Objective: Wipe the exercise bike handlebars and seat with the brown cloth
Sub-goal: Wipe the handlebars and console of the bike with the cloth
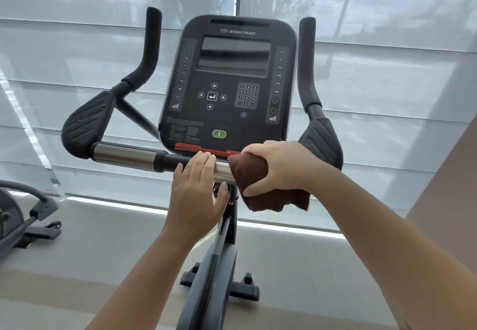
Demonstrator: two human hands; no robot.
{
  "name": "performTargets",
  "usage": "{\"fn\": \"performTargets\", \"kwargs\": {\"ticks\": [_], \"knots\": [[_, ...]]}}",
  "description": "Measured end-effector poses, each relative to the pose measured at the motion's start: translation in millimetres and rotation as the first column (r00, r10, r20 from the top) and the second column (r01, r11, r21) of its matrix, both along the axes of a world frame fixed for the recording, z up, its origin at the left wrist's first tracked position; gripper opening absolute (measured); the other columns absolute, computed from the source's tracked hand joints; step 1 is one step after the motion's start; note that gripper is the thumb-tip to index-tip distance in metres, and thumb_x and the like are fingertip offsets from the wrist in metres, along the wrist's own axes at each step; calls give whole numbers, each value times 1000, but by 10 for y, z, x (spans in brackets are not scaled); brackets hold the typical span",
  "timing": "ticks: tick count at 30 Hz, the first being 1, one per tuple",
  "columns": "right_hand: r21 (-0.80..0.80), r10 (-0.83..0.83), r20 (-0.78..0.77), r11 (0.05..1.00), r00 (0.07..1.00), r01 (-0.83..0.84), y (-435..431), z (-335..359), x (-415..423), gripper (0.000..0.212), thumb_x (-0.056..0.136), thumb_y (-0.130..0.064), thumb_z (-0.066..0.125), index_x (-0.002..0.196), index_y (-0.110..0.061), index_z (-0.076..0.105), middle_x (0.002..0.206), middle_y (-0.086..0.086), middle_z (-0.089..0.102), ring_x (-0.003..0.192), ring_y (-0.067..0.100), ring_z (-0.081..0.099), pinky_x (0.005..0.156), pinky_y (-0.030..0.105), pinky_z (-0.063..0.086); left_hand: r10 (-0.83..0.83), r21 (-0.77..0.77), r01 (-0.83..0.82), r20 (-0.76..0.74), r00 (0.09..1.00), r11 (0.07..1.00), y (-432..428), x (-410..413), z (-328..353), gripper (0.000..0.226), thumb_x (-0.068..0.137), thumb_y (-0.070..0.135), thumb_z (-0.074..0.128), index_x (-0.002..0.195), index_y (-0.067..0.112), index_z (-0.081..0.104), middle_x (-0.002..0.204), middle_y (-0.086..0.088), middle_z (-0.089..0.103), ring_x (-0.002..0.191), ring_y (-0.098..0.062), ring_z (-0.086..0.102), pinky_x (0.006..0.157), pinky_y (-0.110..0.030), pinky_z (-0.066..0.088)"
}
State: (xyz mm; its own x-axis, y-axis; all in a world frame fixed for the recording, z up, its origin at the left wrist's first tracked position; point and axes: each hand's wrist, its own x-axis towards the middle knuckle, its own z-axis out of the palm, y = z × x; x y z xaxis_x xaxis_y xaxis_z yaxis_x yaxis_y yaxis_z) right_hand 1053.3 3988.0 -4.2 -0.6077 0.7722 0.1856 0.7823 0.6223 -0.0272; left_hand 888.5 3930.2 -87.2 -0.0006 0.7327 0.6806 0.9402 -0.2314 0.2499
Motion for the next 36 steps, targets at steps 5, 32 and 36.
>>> {"fn": "performTargets", "kwargs": {"ticks": [5, 32, 36], "knots": [[246, 12, -116, 969, 993, 17, -85, -234, 0, 72, 63, -62, 66, 125, -33, 47, 97, 1, 57, 79, 23, 53, 71, 31, 46, -2, 1, 2, -1, 1000, 1000, -28, 9, -8, 56, 80, 31, 37, 121, -6, 50, 126, -23, 54, 120, -37, 47, 98, -55, 33], [333, 604, -269, 789, 750, -516, -639, -588, 246, 63, 68, -43, 73, 123, -17, 55, 102, 15, 63, 78, 33, 59, 58, 38, 52, 719, -63, -719, -13, 695, 693, -1460, 825, -293, 32, 79, 15, 63, 108, 3, 62, 116, -17, 63, 110, -34, 56, 93, -53, 40], [264, 659, -318, 752, 682, -604, -943, -732, 236, 63, 63, -40, 78, 119, -19, 59, 94, 12, 63, 71, 32, 59, 53, 33, 47, 797, -108, -797, -56, 601, 594, -1884, 1016, -357, 31, 81, 20, 52, 106, 4, 62, 114, -14, 63, 109, -33, 56, 93, -51, 40]]}}
